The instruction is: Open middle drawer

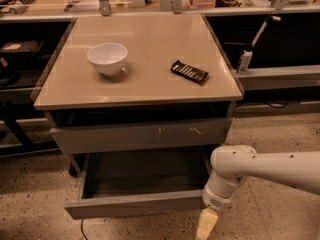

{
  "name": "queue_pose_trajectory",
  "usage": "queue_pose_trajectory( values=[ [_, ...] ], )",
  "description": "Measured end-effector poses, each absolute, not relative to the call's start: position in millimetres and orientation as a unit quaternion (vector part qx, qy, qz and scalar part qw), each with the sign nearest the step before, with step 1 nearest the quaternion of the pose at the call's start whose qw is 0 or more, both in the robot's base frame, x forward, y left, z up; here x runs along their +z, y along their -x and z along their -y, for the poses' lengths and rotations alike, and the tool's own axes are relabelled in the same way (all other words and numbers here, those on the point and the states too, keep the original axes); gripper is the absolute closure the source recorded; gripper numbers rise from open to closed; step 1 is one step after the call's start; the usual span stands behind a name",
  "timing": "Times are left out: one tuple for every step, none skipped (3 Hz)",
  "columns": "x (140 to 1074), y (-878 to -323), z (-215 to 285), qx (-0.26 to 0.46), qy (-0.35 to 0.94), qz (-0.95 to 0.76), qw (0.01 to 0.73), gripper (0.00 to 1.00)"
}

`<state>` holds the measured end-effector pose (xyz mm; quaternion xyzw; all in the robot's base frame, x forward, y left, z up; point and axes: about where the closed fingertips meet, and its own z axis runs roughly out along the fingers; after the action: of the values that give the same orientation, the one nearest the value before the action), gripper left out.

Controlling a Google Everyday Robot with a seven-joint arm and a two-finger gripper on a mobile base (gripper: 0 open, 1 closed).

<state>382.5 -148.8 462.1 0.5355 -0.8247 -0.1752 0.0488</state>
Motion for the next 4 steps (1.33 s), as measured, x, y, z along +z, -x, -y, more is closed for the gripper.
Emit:
queue_pose_trajectory(
  values=[
    [463,-382,150,-0.176,-0.534,0.826,0.049,0.0],
    [480,-396,138,-0.156,-0.556,0.816,0.022,0.0],
    [497,-412,117,-0.144,-0.577,0.804,0.006,0.0],
    [482,-424,96,-0.141,-0.59,0.794,0.024,0.0]
  ],
)
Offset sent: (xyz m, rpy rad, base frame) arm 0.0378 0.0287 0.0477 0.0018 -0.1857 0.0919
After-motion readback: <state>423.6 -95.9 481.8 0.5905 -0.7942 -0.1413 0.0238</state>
